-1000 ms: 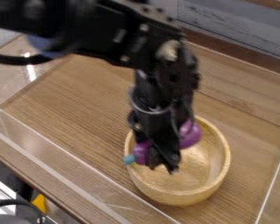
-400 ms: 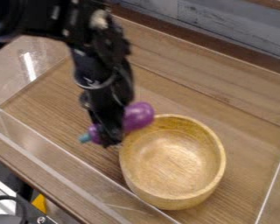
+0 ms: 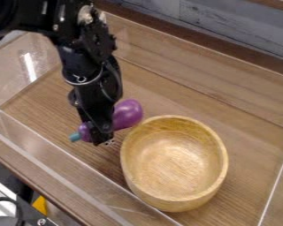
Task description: Remove the purple eggplant from inside the brown bowl and put it on the table
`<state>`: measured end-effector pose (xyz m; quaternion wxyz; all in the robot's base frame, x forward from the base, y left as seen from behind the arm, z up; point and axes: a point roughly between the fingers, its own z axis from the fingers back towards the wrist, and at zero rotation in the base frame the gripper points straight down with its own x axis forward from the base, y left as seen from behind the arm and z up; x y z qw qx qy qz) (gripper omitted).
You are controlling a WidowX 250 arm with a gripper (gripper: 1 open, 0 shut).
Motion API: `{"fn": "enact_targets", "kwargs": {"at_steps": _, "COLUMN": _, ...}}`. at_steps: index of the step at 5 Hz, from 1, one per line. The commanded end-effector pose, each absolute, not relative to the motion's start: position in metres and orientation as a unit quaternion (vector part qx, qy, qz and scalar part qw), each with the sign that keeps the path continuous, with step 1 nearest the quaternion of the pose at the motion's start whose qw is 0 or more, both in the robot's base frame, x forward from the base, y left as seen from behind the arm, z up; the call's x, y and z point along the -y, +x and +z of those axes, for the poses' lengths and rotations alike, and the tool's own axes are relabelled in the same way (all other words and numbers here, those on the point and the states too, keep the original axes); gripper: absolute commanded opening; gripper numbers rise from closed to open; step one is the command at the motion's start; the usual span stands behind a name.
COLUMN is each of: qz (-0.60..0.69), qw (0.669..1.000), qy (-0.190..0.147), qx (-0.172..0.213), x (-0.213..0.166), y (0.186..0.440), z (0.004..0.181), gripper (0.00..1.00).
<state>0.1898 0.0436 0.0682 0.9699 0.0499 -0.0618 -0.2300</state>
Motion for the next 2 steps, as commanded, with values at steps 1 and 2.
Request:
{"fn": "enact_targets", "kwargs": {"at_steps": 1, "qz": -0.242, "qw": 0.965, "qy": 0.059, "qx": 0.084, "x": -0.0507, "y": 0.1997, "z": 0.0875, "gripper": 0.0}}
{"fn": "enact_targets", "kwargs": {"at_steps": 2, "qz": -0.261, "qw": 0.959, "qy": 0.06, "qx": 0.087, "x": -0.0541, "y": 0.2011, "z": 0.0933, "gripper": 0.0}}
